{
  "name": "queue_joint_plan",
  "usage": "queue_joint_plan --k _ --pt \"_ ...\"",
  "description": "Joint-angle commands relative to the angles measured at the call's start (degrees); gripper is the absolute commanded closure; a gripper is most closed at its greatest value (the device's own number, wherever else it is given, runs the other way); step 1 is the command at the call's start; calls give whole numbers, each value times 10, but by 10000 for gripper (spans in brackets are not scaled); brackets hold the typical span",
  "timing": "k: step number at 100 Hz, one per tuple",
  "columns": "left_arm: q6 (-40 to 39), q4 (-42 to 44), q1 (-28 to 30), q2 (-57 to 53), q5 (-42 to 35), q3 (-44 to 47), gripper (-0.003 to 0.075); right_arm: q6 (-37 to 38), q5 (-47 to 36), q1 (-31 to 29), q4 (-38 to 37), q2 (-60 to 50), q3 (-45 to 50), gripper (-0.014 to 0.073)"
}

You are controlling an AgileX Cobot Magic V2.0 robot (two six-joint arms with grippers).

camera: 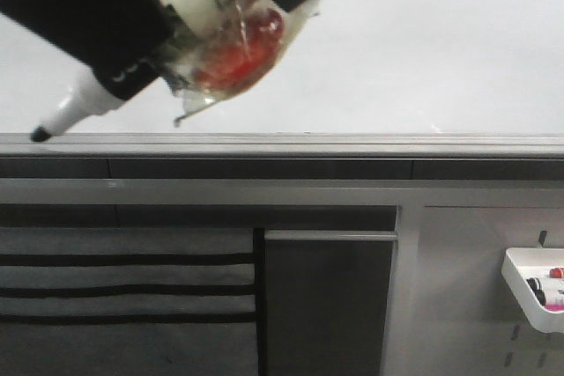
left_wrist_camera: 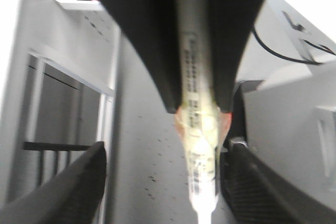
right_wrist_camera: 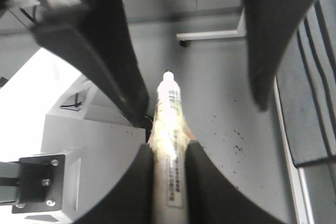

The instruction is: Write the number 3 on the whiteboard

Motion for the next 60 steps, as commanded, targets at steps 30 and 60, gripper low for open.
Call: queue_joint_plan --k 30,60 --pt "-109 34 87 -124 -54 13 205 174 -111 -91 -113 -133 12 640" --pt "-174 -16 233 -198 -145 146 205 214 -151 -254 -94 -249 158 640"
